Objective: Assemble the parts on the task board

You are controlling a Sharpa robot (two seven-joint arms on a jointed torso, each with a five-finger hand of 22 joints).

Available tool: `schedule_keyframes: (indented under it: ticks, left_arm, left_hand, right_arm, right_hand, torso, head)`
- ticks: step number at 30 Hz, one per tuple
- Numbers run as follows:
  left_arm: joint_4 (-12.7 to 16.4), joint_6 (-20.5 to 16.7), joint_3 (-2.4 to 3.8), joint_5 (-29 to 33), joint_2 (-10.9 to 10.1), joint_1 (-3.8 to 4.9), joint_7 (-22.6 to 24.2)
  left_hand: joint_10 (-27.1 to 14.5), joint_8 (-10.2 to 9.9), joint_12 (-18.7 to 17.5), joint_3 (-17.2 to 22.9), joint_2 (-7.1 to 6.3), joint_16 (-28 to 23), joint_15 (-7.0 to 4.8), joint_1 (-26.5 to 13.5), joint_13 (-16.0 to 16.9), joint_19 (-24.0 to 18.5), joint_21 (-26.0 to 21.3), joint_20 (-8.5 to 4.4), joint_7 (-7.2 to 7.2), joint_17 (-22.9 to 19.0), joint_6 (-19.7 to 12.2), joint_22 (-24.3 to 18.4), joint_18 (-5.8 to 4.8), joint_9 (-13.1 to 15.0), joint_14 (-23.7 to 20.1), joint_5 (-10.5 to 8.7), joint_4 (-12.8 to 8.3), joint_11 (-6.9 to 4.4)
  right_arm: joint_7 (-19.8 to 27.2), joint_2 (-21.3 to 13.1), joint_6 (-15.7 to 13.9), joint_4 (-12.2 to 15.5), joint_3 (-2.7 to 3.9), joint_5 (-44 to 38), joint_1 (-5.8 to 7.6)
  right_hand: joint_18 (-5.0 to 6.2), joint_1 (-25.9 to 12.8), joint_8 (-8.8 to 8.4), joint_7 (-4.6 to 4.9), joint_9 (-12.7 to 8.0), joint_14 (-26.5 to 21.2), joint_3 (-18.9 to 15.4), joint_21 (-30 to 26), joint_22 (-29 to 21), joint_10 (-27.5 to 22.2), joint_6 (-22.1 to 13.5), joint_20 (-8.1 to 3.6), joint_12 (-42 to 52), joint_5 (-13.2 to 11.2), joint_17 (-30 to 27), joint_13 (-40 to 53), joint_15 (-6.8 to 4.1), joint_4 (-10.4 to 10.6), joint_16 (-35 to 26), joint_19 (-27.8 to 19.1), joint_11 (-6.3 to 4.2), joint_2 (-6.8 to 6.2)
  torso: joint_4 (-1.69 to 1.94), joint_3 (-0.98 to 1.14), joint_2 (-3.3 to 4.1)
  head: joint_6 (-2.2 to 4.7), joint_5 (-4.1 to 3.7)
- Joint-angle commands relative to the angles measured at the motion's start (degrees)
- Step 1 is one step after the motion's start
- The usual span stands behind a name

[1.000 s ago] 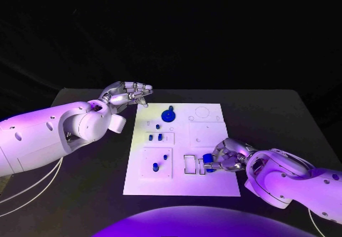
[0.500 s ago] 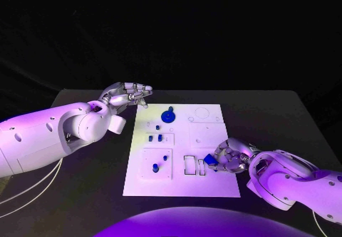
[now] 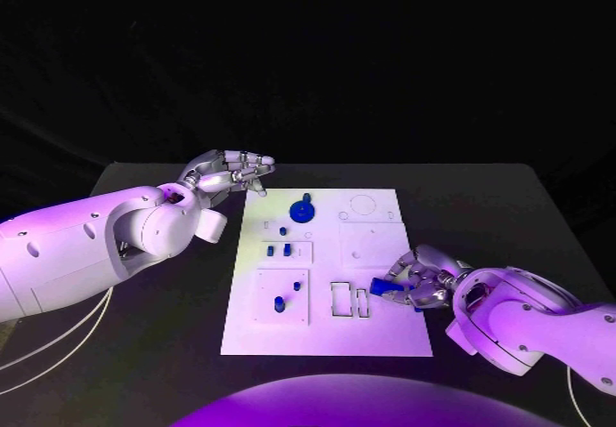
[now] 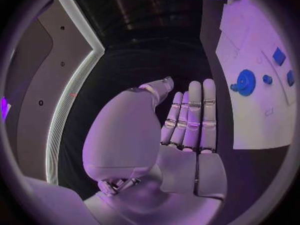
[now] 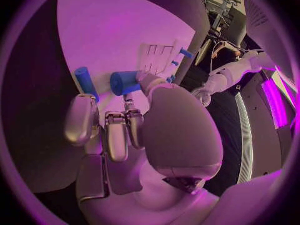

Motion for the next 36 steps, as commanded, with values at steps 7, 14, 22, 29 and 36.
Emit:
schedule_keyframes:
  ticks: [7, 14, 22, 29, 36]
  left_arm:
    - [0.12, 0.88, 0.03, 0.28, 0.14, 0.04, 0.21]
    - [0.23, 0.84, 0.03, 0.28, 0.02, 0.05, 0.20]
    - [0.29, 0.85, 0.03, 0.28, -0.04, 0.05, 0.22]
    - [0.31, 0.83, 0.03, 0.28, -0.09, 0.05, 0.21]
    - [0.37, 0.88, 0.03, 0.28, -0.13, 0.05, 0.15]
  left_hand:
    - [-0.38, 0.27, 0.28, -0.15, -0.15, -0.23, -0.08, -0.47, 0.02, 0.46, -0.31, 0.05, 1.17, -0.06, -0.29, -0.06, 0.77, -0.07, 0.11, -0.09, -0.35, -0.19]
    - [-0.38, 0.27, 0.28, -0.15, -0.15, -0.23, -0.08, -0.47, 0.02, 0.46, -0.31, 0.05, 1.17, -0.06, -0.29, -0.06, 0.77, -0.07, 0.11, -0.09, -0.35, -0.19]
    - [-0.38, 0.27, 0.28, -0.15, -0.15, -0.23, -0.08, -0.47, 0.02, 0.46, -0.31, 0.05, 1.17, -0.06, -0.29, -0.06, 0.77, -0.07, 0.11, -0.09, -0.35, -0.19]
    - [-0.38, 0.27, 0.28, -0.15, -0.15, -0.23, -0.08, -0.47, 0.02, 0.46, -0.31, 0.05, 1.17, -0.06, -0.29, -0.06, 0.77, -0.07, 0.11, -0.09, -0.35, -0.19]
    - [-0.38, 0.27, 0.28, -0.15, -0.15, -0.23, -0.08, -0.47, 0.02, 0.46, -0.31, 0.05, 1.17, -0.06, -0.29, -0.06, 0.77, -0.07, 0.11, -0.09, -0.35, -0.19]
  right_arm:
    - [1.71, 1.36, -2.74, 1.76, 0.03, 5.18, 0.40]
    - [2.09, 2.68, -3.01, 1.71, 0.04, 5.02, 0.44]
    - [2.51, 4.47, -3.40, 1.36, 0.05, 4.67, 0.44]
    - [2.38, 5.75, -2.40, 0.75, 0.04, 4.60, 0.42]
    - [1.06, 7.30, 0.86, -0.67, 0.02, 3.12, 0.16]
  right_hand:
    - [-0.38, -2.45, 0.55, -1.48, 25.94, 4.65, 1.17, 0.42, 6.02, 2.87, 2.42, -0.08, 0.51, 0.16, 7.26, 10.24, -0.42, -0.09, 0.40, 0.39, -0.50, -0.56]
    - [-0.38, -2.86, 0.55, -1.48, 25.98, 4.67, 1.32, 0.39, 6.03, 2.86, 2.44, -0.09, 0.44, 0.14, 7.33, 10.20, -0.42, -0.09, 0.41, 0.39, -0.50, -0.67]
    - [-0.41, -3.24, 0.55, -1.47, 26.02, 4.69, 1.44, 0.56, 6.12, 2.87, 2.43, -0.09, 0.45, 0.12, 7.46, 10.21, -0.42, -0.09, 0.45, 0.45, -0.50, -0.79]
    - [-0.43, -3.62, 0.54, -1.45, 26.06, 4.71, 1.50, 0.64, 6.17, 2.87, 2.41, -0.09, 0.43, 0.10, 7.55, 10.21, -0.41, -0.09, 0.47, 0.49, -0.48, -0.96]
    - [-0.33, -5.39, 0.42, -1.26, 26.19, 4.65, 1.48, -0.06, 6.00, 2.58, 2.16, -0.01, -0.24, 0.06, 7.28, 9.79, -0.29, 0.23, 0.38, 0.30, -0.33, -1.56]
  torso:
    - [0.07, 0.01, 0.11]
    - [0.09, 0.01, 0.12]
    - [0.02, 0.02, 0.06]
    - [0.00, -0.03, 0.09]
    - [0.05, 0.01, 0.09]
  head:
    - [-0.15, -0.03]
    - [-0.27, 0.10]
    - [-0.38, 0.25]
    - [-0.40, 0.26]
    - [-0.51, 0.28]
